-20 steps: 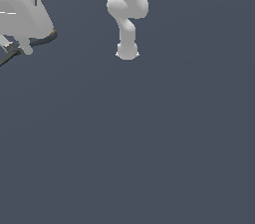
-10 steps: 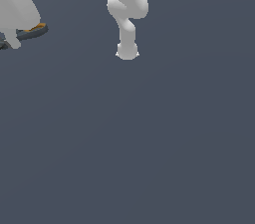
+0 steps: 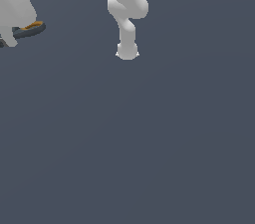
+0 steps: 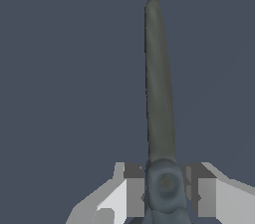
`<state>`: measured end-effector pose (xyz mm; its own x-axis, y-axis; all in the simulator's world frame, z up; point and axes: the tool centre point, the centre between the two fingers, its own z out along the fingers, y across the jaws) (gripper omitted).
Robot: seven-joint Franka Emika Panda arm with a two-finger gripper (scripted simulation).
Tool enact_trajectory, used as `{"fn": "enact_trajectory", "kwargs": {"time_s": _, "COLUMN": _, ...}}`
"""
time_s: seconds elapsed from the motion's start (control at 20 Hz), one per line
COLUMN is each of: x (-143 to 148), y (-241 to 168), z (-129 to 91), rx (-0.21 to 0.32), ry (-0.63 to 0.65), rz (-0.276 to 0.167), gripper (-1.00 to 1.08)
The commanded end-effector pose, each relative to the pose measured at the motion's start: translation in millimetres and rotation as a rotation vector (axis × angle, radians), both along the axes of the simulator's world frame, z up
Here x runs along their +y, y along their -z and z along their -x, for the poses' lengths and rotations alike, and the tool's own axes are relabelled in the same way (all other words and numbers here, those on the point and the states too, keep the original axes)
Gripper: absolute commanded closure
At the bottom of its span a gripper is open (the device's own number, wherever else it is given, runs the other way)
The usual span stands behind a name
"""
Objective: Pick up the object and move it to a goal position.
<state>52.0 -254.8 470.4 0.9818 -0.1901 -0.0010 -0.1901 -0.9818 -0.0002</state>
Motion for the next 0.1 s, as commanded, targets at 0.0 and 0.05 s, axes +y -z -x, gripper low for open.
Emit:
{"fn": "enact_trajectory", "kwargs": {"time_s": 0.0, "x": -0.1, "y": -1.0, "z": -0.1, "rx": -0.001, "ry": 0.0, "rz": 0.0, "gripper": 1.08}}
{"fn": "enact_trajectory", "kwargs": {"time_s": 0.05, "x": -0.1, "y": -1.0, "z": -0.1, "rx": -0.001, "ry": 0.0, "rz": 0.0, "gripper": 1.08}}
